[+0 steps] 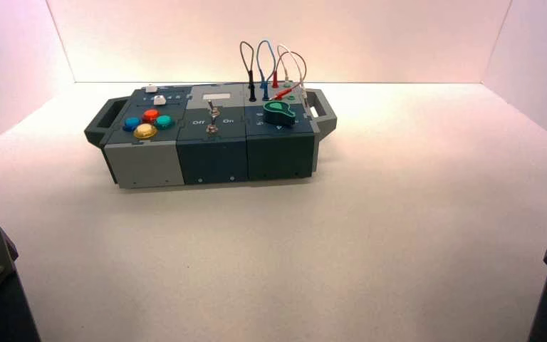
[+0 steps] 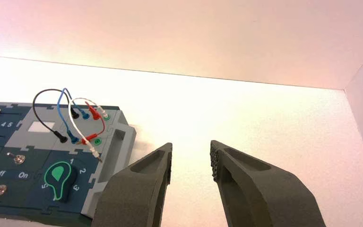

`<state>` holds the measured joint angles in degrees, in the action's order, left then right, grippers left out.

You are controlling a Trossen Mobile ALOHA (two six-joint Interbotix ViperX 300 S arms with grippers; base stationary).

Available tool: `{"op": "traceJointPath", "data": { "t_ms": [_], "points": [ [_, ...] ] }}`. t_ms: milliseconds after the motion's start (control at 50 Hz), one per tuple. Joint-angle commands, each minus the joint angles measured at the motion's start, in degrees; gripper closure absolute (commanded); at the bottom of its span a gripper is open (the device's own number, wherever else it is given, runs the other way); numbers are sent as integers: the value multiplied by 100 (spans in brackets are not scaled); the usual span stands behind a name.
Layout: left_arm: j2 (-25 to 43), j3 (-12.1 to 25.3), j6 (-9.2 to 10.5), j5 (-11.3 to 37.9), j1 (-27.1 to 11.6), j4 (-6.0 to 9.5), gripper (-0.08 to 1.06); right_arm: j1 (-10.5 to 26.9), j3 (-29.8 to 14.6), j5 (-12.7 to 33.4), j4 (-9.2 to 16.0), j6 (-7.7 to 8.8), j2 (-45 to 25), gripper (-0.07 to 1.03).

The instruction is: Insert the white wire.

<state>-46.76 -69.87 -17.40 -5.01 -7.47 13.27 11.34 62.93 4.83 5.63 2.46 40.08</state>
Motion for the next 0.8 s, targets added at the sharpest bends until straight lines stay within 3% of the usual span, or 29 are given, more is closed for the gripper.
{"op": "traceJointPath", "data": {
  "t_ms": [20,340,540,800],
  "points": [
    [0,141,0,-26,18,-9,81,9,-211,-35,18,-18,9,52],
    [0,141,0,-35,18,-9,81,9,-220,53,53,-18,18,52],
    [9,229,0,220,-97,-9,81,193,-510,773,105,-18,-35,52],
    [290,598,0,1134,-589,-9,81,712,-1081,1863,132,-9,-624,52]
  ]
}}
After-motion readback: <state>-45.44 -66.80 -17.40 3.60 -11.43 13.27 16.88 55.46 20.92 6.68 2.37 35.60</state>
